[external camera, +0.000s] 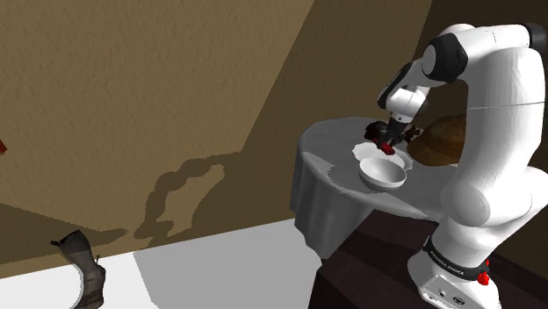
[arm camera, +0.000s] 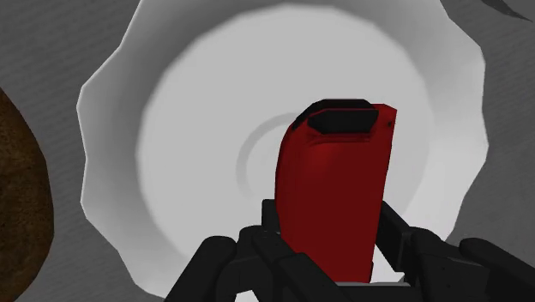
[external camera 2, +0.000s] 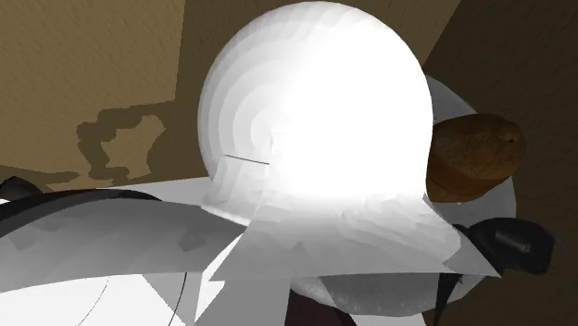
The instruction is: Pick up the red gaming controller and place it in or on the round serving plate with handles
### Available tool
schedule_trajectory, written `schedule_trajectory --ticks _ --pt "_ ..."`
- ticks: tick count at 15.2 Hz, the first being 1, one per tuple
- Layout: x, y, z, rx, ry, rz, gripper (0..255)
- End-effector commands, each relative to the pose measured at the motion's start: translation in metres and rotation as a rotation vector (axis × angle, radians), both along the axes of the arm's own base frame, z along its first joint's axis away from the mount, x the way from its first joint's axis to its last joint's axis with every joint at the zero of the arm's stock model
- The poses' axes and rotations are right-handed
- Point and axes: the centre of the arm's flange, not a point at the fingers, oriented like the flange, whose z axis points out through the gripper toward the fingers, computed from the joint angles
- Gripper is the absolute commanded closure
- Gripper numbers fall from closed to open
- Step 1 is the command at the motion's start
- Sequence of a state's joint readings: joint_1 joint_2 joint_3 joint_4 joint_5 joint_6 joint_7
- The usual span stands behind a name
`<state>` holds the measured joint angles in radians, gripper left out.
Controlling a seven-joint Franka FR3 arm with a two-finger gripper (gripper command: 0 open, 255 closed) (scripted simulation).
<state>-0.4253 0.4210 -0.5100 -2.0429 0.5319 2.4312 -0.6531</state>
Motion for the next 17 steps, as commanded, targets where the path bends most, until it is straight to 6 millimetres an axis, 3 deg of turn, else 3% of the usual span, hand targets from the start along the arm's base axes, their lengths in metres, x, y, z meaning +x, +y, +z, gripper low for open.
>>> schedule_trajectory --ticks 1,7,14,15,17 --pt "0.0 0.0 -0.01 0.0 0.0 0.0 255" --pt "0.0 0.0 -0.042 0.0 0.0 0.0 255" --pt "0.0 0.0 -0.042 0.0 0.0 0.0 255" --pt "0.0 0.0 -0.042 0.0 0.0 0.0 0" --pt "0.0 0.0 -0.042 0.0 0.0 0.0 0"
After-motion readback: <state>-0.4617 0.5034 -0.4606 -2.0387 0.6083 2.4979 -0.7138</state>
